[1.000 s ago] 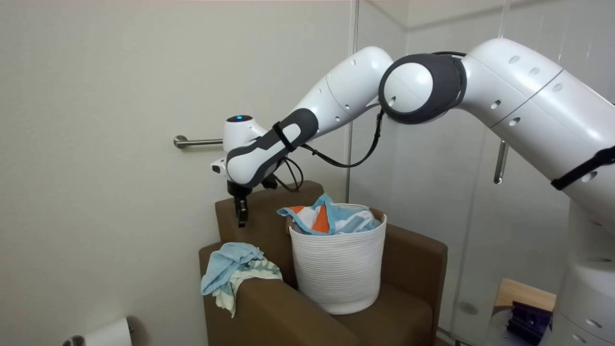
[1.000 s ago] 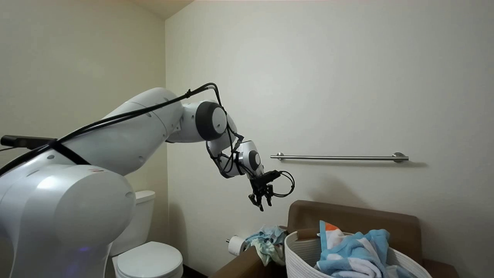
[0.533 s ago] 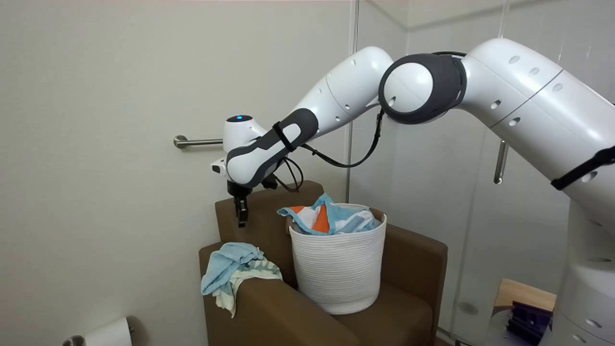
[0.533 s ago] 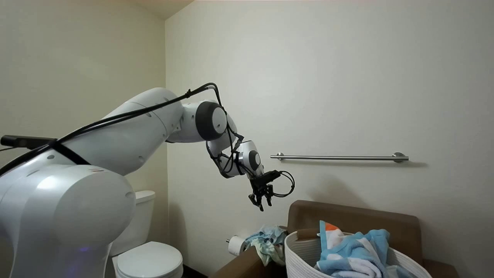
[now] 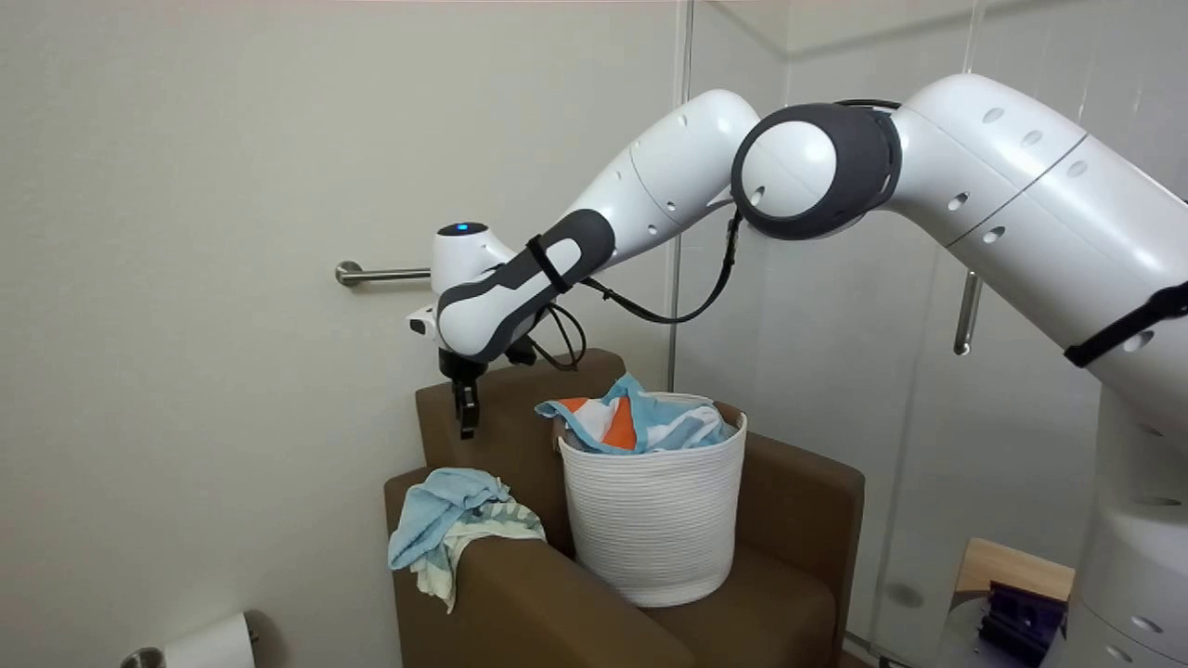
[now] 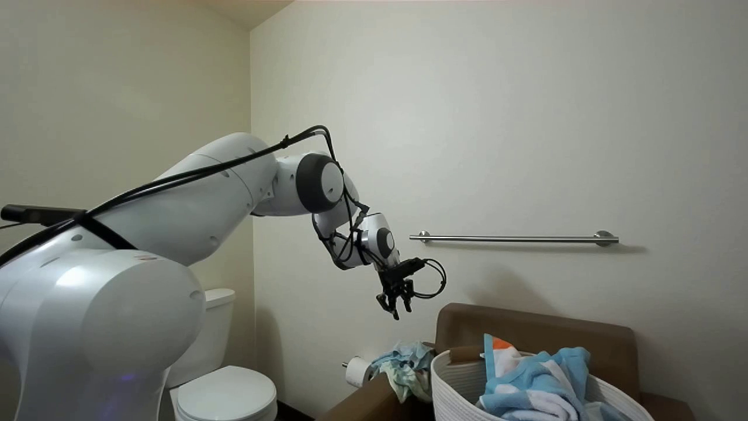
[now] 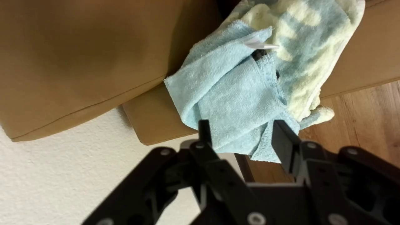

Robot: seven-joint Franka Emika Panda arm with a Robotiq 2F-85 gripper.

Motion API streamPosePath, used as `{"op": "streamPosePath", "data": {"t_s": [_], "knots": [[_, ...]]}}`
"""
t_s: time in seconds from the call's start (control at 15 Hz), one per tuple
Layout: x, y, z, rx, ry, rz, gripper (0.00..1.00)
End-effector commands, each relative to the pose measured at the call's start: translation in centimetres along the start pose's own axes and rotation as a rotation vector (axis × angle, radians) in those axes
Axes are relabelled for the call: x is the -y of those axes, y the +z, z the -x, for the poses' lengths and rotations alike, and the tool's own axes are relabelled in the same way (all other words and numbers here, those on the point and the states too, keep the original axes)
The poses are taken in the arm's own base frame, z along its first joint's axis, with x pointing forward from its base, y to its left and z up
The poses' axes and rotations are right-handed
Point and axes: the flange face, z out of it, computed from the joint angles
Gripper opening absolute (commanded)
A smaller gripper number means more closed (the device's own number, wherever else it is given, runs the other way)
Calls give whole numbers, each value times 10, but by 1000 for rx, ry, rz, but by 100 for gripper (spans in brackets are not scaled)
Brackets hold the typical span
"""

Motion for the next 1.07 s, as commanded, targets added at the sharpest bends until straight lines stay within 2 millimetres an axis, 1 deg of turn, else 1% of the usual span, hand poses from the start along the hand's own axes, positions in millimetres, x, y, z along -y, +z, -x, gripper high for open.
{"op": "streamPosePath", "data": {"t_s": [0.0,0.8,0.87,0.93,1.0], "knots": [[0,0,-1,1,0,0,55],[0,0,-1,1,0,0,55],[0,0,-1,1,0,0,80],[0,0,-2,4,-7,-2,81],[1,0,-3,0,-6,-5,85]]}}
